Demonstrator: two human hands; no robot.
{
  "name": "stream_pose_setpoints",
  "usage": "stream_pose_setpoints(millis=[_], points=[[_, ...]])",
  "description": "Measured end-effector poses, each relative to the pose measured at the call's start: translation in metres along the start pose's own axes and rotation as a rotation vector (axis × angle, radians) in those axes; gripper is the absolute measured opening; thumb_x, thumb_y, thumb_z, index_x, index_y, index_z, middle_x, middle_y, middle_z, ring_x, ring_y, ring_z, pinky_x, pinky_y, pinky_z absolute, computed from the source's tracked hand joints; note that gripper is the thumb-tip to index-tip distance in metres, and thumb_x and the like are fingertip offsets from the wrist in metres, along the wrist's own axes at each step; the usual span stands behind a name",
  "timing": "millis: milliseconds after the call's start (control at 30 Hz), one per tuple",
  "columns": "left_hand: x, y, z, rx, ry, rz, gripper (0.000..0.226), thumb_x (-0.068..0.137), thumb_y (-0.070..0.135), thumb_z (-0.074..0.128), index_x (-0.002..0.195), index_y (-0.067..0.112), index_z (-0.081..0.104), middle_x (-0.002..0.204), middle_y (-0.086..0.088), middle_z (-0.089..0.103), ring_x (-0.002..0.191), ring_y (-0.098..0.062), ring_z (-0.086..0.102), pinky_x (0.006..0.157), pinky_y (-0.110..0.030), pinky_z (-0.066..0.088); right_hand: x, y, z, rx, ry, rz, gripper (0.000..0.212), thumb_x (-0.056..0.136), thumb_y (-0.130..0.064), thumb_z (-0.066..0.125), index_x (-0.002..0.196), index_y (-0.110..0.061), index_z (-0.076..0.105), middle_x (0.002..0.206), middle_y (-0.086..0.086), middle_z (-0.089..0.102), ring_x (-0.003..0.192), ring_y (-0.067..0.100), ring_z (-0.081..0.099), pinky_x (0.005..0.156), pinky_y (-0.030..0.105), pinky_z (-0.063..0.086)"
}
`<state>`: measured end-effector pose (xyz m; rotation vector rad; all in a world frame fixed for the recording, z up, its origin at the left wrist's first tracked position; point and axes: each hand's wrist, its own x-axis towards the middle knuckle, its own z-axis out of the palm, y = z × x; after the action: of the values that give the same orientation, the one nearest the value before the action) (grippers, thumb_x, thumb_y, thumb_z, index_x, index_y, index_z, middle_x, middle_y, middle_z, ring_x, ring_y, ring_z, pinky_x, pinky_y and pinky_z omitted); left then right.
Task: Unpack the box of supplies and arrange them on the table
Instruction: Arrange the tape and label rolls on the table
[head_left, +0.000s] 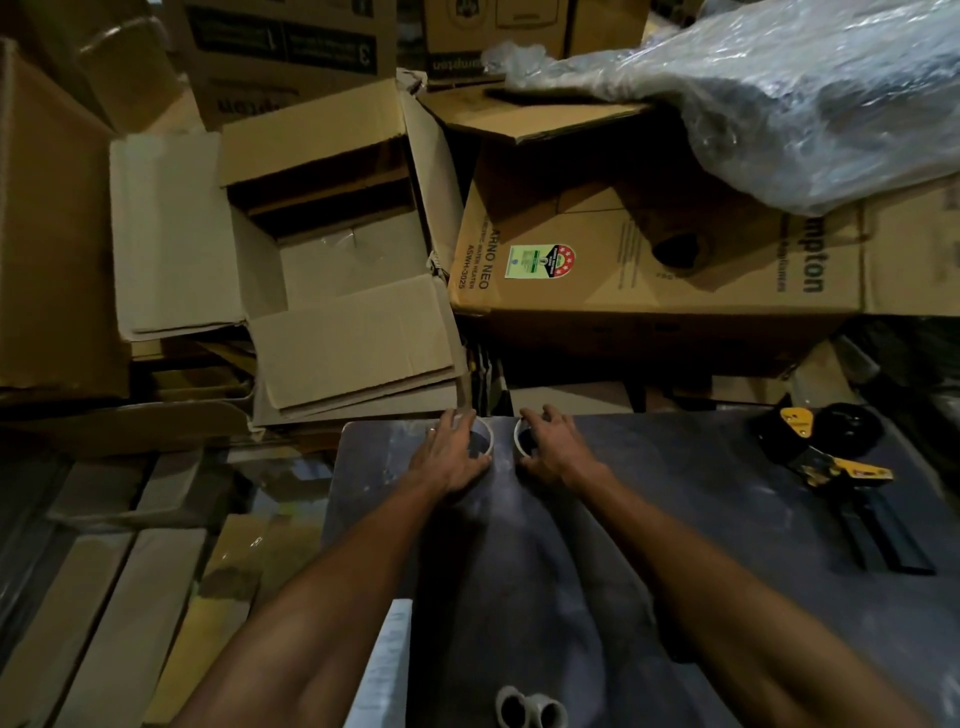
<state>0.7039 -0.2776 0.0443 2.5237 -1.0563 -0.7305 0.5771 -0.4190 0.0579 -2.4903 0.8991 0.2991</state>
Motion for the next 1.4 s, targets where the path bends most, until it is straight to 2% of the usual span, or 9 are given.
stream_pose_setpoints(millis=[167, 333, 467, 700, 833, 967, 1033, 1200, 1400], points=[[-0.012, -0.003, 0.01, -0.055, 0.06, -0.003, 0.085, 0.081, 0.055, 0.062, 0.151, 0.025, 0.023, 0.148, -0.003, 0.027, 0.131, -0.033, 0.042, 0.102, -0.049, 0.045, -0.011, 0.003, 0.002, -0.006, -0.007, -0.059, 0.079, 0.082, -0.034, 0.07, 0.149, -0.025, 0.028, 0.152, 0.012, 0.026, 0.136, 0.035, 0.032, 0.111, 0.046, 0.037], [-0.047, -0.005, 0.02, -0.096, 0.056, 0.058, 0.088, 0.077, 0.061, 0.063, 0.149, 0.024, 0.027, 0.144, 0.001, 0.028, 0.126, -0.028, 0.045, 0.1, -0.045, 0.048, -0.037, 0.006, 0.007, -0.034, -0.022, -0.086, 0.081, 0.081, -0.031, 0.072, 0.149, -0.024, 0.029, 0.152, 0.013, 0.029, 0.135, 0.034, 0.036, 0.11, 0.044, 0.038], [-0.082, -0.003, 0.034, -0.135, 0.081, 0.116, 0.085, 0.073, 0.052, 0.074, 0.145, 0.024, 0.038, 0.138, 0.0, 0.04, 0.12, -0.022, 0.049, 0.098, -0.035, 0.047, -0.07, 0.007, 0.021, -0.013, -0.016, -0.107, 0.082, 0.078, -0.036, 0.072, 0.149, -0.024, 0.032, 0.153, 0.013, 0.029, 0.137, 0.035, 0.035, 0.113, 0.043, 0.035], [-0.136, -0.004, 0.056, -0.191, 0.074, 0.123, 0.088, 0.055, 0.058, 0.084, 0.13, 0.026, 0.053, 0.128, 0.007, 0.052, 0.116, -0.013, 0.052, 0.095, -0.027, 0.047, -0.132, 0.016, 0.052, 0.103, 0.006, -0.102, 0.079, 0.067, -0.04, 0.073, 0.139, -0.022, 0.046, 0.135, 0.011, 0.045, 0.116, 0.032, 0.054, 0.101, 0.039, 0.047], [-0.163, 0.003, 0.061, -0.188, -0.016, 0.089, 0.084, 0.054, 0.06, 0.084, 0.127, 0.028, 0.056, 0.121, 0.009, 0.053, 0.11, -0.011, 0.052, 0.095, -0.031, 0.05, -0.164, 0.026, 0.067, 0.101, 0.012, -0.081, 0.076, 0.06, -0.044, 0.069, 0.132, -0.025, 0.051, 0.124, 0.008, 0.052, 0.107, 0.031, 0.06, 0.092, 0.036, 0.052], [-0.183, 0.009, 0.071, -0.288, 0.037, 0.061, 0.04, 0.085, 0.061, 0.057, 0.098, 0.026, 0.068, 0.1, 0.005, 0.069, 0.093, -0.013, 0.063, 0.088, -0.035, 0.053, -0.191, 0.031, 0.075, 0.072, 0.005, -0.106, 0.076, 0.06, -0.035, 0.075, 0.131, -0.021, 0.054, 0.12, 0.009, 0.056, 0.102, 0.031, 0.062, 0.09, 0.036, 0.053], [-0.193, 0.015, 0.073, -0.302, 0.076, 0.076, 0.04, 0.098, 0.048, 0.046, 0.081, 0.017, 0.064, 0.083, -0.002, 0.069, 0.082, -0.02, 0.063, 0.08, -0.035, 0.051, -0.2, 0.033, 0.077, 0.087, 0.018, -0.108, 0.075, 0.061, -0.033, 0.075, 0.132, -0.024, 0.052, 0.119, 0.006, 0.054, 0.101, 0.03, 0.063, 0.091, 0.037, 0.054], [-0.209, 0.017, 0.075, -0.248, 0.078, 0.022, 0.049, 0.102, 0.046, 0.037, 0.095, 0.011, 0.07, 0.101, -0.014, 0.071, 0.1, -0.031, 0.062, 0.088, -0.036, 0.046, -0.217, 0.034, 0.078, 0.082, 0.019, -0.118, 0.079, 0.063, -0.024, 0.075, 0.137, -0.023, 0.048, 0.125, 0.007, 0.051, 0.108, 0.029, 0.06, 0.096, 0.037, 0.051], [-0.227, 0.015, 0.072, -0.358, 0.063, 0.043, 0.042, 0.104, 0.042, 0.036, 0.123, 0.018, 0.063, 0.127, -0.004, 0.064, 0.117, -0.02, 0.057, 0.102, -0.031, 0.041, -0.229, 0.033, 0.071, 0.062, -0.053, -0.108, 0.109, 0.062, -0.017, 0.084, 0.152, -0.028, 0.023, 0.152, 0.01, 0.026, 0.134, 0.029, 0.04, 0.11, 0.03, 0.037]])
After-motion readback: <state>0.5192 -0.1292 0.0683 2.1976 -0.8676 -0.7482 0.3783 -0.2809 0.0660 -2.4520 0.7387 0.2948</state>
